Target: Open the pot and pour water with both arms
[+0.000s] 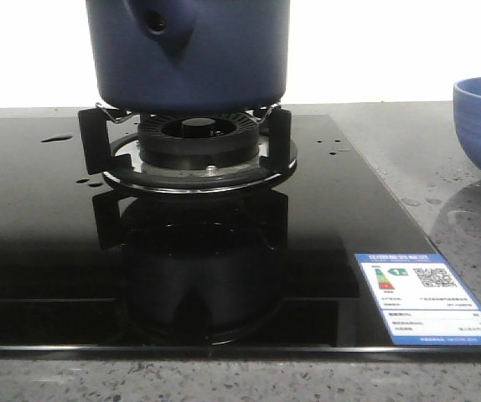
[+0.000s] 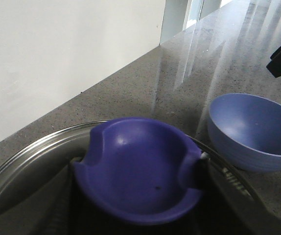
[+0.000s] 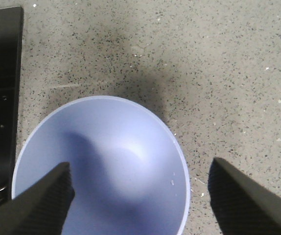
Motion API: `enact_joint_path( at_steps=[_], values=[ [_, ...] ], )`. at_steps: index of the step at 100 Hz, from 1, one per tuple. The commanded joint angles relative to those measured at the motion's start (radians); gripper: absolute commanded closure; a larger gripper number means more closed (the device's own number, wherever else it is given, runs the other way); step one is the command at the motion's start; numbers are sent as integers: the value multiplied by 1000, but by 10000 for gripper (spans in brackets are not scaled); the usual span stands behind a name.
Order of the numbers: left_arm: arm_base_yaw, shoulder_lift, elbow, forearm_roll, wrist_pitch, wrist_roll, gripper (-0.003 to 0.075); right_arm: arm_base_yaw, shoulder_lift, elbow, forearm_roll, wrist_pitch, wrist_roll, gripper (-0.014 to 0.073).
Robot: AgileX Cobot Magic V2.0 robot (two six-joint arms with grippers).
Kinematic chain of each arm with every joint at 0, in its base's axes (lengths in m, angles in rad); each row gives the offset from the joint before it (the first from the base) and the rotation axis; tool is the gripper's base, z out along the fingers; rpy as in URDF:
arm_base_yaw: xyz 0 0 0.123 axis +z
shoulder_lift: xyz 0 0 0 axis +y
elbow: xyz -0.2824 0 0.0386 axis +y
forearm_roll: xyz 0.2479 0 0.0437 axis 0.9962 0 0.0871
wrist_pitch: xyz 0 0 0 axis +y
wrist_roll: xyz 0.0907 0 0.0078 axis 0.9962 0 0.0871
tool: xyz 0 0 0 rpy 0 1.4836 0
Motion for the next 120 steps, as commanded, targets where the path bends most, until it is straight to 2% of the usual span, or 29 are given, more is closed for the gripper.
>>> enact_joint_path(
  at_steps=[1, 21, 28, 38, 45, 60, 73, 80, 88, 94, 100, 107, 112, 117, 118, 120],
  values=[
    [1, -43, -35, -83, 30, -11, 393, -4, -28, -33, 22, -37, -9, 75],
    [1, -35, -35, -81, 30, -11, 374, -4, -28, -33, 22, -35, -9, 75],
    [1, -35, -35, -81, 30, -11, 304, -4, -28, -33, 22, -33, -9, 75],
    [1, -35, -35, -83, 30, -11, 160, -4, -28, -33, 22, -31, -9, 75],
    [1, -35, -35, -93, 40, -11, 116, -4, -28, -33, 22, -31, -9, 75],
    [23, -69, -35, -148, 50, -11, 119, -4, -28, -33, 22, -29, -9, 75],
    [85, -136, -35, -162, 55, -11, 120, -4, -28, -33, 33, -27, -9, 75],
    [133, -174, -35, -160, 70, -11, 120, -4, -28, -33, 73, -35, -21, 75],
    [186, -217, -35, -160, 79, -18, 126, -4, -28, -33, 183, -50, -72, 78],
    [227, -250, -35, -160, 69, -73, 173, -4, -28, -33, 285, -66, -118, 114],
    [265, -274, -35, -156, 64, -123, 256, 0, -28, -33, 400, -86, -184, 207],
    [300, -301, -35, -140, 64, -166, 413, 6, -28, -33, 519, -105, -263, 376],
    [326, -320, -35, -110, 64, -193, 551, 19, -30, -33, 584, -121, -326, 515],
    [342, -334, -35, -76, 64, -215, 723, 35, -34, -33, 629, -141, -390, 652],
    [344, -336, -35, -71, 64, -219, 745, 40, -34, -33, 641, -144, -404, 666],
    [347, -343, -35, -57, 64, -224, 736, 48, -38, -33, 655, -154, -419, 659]
  ],
)
